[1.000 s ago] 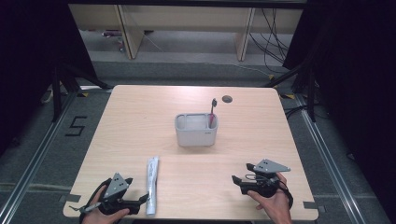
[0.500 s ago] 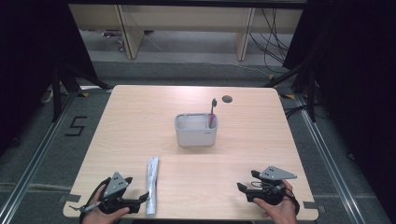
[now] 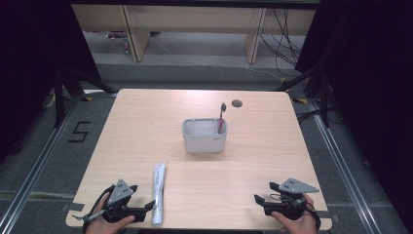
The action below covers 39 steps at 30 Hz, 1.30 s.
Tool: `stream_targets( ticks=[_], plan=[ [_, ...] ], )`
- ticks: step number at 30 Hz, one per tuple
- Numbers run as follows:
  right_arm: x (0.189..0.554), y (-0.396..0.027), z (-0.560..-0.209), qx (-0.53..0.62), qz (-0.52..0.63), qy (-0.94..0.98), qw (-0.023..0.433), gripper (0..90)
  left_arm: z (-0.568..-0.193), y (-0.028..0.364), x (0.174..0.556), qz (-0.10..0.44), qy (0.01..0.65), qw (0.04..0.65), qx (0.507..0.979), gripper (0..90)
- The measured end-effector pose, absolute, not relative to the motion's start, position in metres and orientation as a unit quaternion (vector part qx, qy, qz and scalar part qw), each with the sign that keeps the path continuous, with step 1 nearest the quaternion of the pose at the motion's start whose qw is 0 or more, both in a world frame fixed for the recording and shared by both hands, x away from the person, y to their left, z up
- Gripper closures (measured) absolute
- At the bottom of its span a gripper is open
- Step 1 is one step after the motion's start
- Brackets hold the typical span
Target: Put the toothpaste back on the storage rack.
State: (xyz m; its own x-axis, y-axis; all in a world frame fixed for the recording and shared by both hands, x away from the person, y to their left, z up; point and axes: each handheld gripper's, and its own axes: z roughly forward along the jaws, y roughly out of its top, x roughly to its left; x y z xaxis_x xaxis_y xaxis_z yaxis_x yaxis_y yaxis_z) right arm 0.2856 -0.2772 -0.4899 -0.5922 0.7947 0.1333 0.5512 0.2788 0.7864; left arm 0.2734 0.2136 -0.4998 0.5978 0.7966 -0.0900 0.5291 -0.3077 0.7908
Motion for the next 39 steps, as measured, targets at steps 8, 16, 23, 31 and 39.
stream_targets(
  ticks=[8,16,23,31,39],
  plan=[
    [0.284,-0.279,-0.491,0.421,0.410,0.796,0.148,24.9,-0.498,0.207,0.280,0.158,0.413,0.409,0.798,16.1],
    [0.284,-0.278,-0.493,0.420,0.411,0.796,0.148,25.3,-0.500,0.196,0.289,0.158,0.426,0.387,0.802,16.1],
    [0.285,-0.277,-0.493,0.420,0.415,0.795,0.140,25.5,-0.497,0.186,0.297,0.156,0.434,0.362,0.810,16.2],
    [0.284,-0.275,-0.493,0.427,0.413,0.793,0.136,25.9,-0.486,0.184,0.310,0.156,0.428,0.338,0.823,16.5],
    [0.285,-0.278,-0.492,0.415,0.410,0.799,0.147,25.9,-0.493,0.176,0.313,0.147,0.427,0.326,0.831,17.5]
  ],
)
